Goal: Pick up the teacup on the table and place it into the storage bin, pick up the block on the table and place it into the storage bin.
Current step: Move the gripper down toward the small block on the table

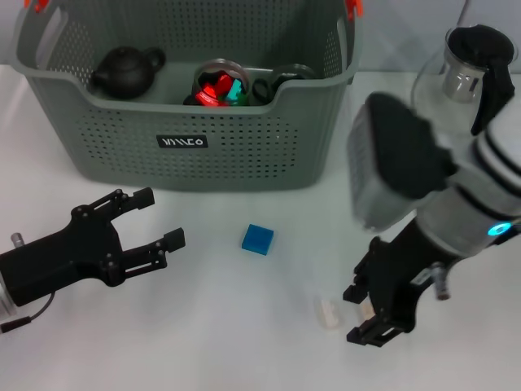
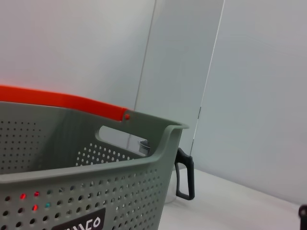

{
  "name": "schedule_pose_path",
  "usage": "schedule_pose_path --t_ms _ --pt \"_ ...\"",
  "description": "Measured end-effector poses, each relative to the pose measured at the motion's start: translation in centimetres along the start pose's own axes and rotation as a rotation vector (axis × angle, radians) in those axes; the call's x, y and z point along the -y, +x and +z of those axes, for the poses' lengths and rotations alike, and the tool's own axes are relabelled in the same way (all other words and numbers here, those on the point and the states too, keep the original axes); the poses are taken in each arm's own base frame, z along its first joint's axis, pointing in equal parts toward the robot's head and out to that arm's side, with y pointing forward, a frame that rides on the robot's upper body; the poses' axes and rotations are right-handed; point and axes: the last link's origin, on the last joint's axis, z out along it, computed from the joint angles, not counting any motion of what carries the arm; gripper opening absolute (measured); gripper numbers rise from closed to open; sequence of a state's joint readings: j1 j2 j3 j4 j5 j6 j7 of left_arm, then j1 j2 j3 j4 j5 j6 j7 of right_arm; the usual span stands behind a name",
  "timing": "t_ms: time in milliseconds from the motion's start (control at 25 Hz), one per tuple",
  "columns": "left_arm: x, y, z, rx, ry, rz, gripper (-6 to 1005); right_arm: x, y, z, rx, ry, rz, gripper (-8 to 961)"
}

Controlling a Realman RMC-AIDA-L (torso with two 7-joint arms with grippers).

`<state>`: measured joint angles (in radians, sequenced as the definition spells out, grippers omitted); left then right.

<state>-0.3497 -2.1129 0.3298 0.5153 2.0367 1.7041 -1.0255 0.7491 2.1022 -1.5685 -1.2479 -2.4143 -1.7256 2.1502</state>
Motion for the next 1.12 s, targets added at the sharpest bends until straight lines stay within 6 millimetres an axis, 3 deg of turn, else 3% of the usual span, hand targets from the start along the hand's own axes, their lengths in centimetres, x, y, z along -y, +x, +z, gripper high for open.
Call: schedule_pose_path --t_ms 520,1120 --pt "0.0 0.1 0.4 -0.004 0.000 -0.004 873 0.7 -1.1 3.7 -0.080 0.097 -0.093 558" --pt "0.0 0.0 0.5 -0.003 0.002 -0.007 873 1.5 -1.1 4.6 -0.071 0.111 -0.057 597"
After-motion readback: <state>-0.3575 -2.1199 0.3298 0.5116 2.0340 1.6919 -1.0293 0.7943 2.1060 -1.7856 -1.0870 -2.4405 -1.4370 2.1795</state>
